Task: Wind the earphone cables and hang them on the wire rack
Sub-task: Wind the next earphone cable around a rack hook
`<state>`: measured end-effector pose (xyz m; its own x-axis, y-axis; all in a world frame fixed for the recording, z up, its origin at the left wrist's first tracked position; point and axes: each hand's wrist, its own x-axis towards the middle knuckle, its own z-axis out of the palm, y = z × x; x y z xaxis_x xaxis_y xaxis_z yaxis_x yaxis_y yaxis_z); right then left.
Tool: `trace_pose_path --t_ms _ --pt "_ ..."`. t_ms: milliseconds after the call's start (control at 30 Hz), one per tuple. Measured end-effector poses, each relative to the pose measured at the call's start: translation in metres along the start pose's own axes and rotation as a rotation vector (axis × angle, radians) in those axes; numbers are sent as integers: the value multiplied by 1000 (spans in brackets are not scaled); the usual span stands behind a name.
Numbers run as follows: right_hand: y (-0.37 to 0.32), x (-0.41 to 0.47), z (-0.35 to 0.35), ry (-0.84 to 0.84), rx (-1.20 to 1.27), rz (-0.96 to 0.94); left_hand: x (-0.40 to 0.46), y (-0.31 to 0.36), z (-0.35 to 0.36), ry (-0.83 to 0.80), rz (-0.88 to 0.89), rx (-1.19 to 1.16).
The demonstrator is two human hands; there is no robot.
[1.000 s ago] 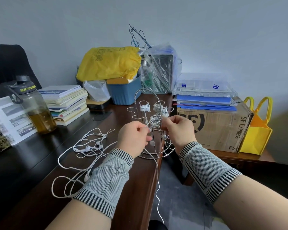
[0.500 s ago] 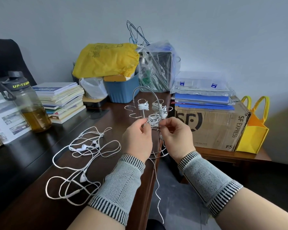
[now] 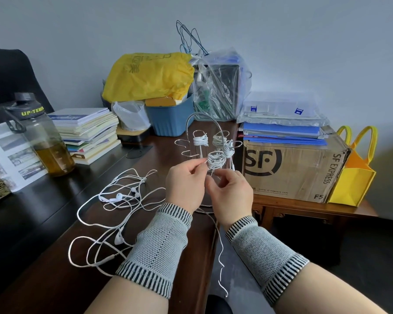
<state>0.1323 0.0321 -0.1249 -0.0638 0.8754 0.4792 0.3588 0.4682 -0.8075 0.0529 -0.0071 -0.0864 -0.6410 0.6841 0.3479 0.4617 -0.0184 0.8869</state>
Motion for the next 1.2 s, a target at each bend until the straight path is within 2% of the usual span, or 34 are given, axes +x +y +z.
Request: trace_pose_path --t_ms 133,267,467,700,867,1200 --pt "-2 3 1 27 20 44 0 -2 0 1 4 -3" --pt "-1 5 -1 26 -3 1 1 -4 0 -2 5 -2" --pt "-6 7 -9 38 -119 -250 2 -5 0 5 23 -8" --pt "-2 10 -24 -195 197 88 3 -6 0 9 30 0" --pt "6 10 -21 -139 66 12 2 -2 -1 12 19 -8" --pt "15 6 -17 -147 73 -67 2 3 -1 20 -8 -41"
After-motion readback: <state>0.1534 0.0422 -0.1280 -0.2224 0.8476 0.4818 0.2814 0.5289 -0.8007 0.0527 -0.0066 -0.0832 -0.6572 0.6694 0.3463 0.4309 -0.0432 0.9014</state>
